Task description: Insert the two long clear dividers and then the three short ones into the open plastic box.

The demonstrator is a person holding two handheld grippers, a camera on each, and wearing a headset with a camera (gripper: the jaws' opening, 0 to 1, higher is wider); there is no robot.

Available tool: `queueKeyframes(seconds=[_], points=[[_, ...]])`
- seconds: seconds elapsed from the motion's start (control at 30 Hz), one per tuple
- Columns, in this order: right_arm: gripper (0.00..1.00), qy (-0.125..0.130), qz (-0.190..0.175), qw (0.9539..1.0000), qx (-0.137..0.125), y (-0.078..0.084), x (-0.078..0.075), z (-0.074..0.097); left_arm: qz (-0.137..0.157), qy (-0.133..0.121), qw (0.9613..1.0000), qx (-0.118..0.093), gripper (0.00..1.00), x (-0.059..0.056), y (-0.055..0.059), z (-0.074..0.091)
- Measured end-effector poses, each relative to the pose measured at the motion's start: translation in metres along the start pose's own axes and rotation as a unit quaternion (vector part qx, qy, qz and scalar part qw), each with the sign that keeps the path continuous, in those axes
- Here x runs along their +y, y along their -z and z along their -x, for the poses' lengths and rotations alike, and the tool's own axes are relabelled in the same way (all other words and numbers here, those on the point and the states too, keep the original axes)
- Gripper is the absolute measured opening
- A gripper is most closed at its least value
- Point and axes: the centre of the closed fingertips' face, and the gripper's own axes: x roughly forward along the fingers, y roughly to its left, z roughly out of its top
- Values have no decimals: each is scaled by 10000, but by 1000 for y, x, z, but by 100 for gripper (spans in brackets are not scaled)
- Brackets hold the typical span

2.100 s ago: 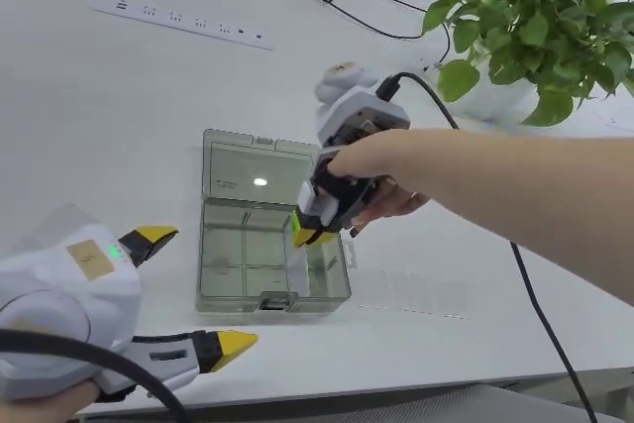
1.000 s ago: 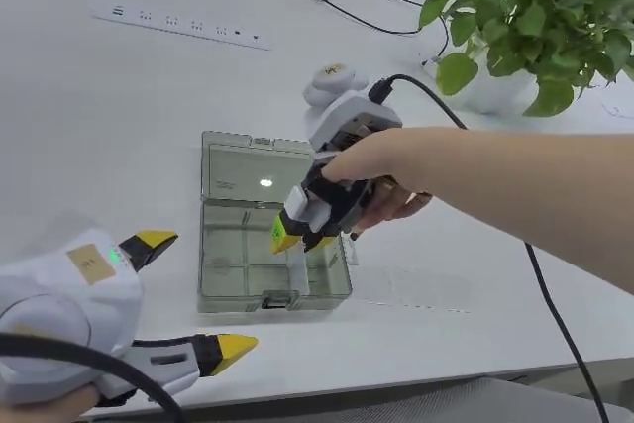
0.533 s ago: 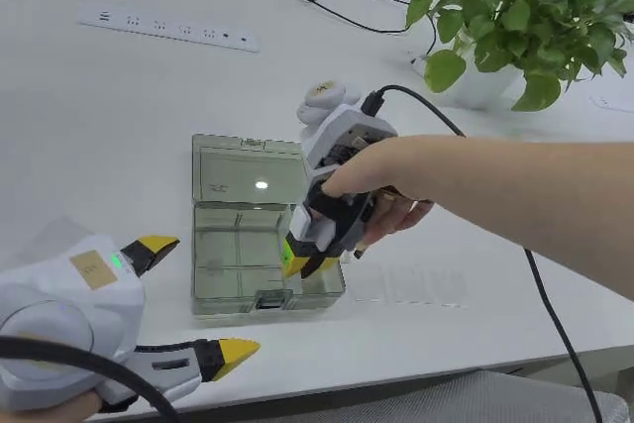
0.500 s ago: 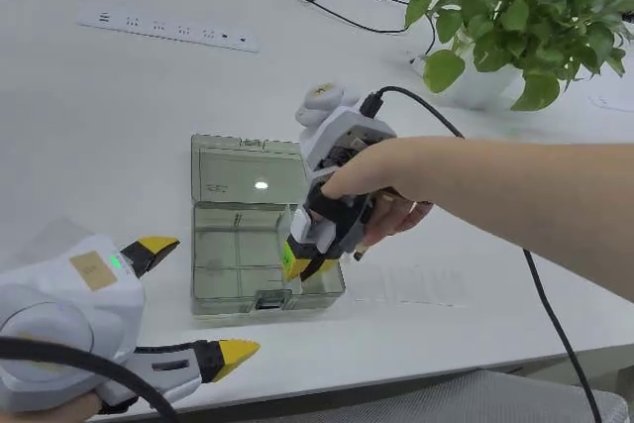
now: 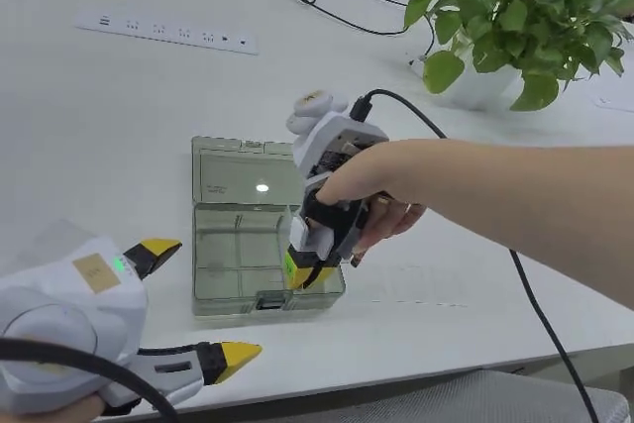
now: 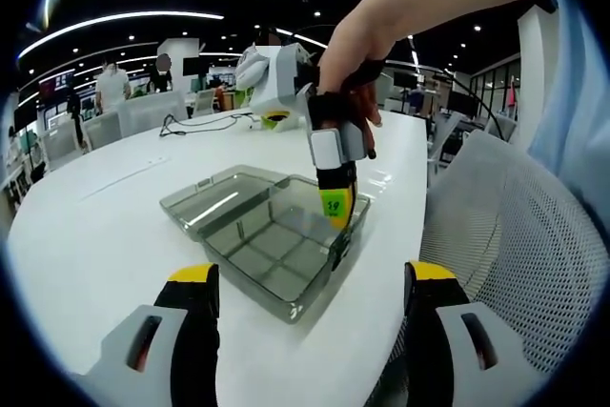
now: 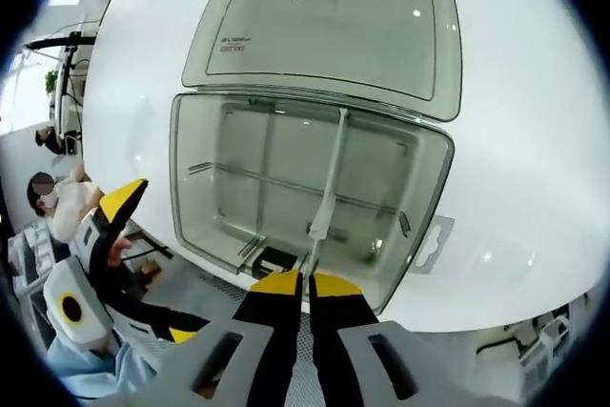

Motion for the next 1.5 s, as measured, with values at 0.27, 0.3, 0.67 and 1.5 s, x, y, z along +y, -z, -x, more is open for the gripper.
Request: queueKeyframes(seconds=[0.27, 0.3, 0.67, 1.5], points=[[3, 55, -37, 10000, 17, 2, 2, 1, 0, 29, 10000, 13, 80, -2, 1, -1], [3, 74, -7, 10000, 23, 2, 2, 1, 2, 34, 10000, 7, 80, -2, 0, -1], [3, 130, 20, 9999, 44, 2, 2, 0, -7, 62, 10000, -14, 80, -3, -1, -3], [30, -579, 177, 9945, -859, -23, 7, 15, -52, 51, 9999, 83, 80, -5, 2, 0]])
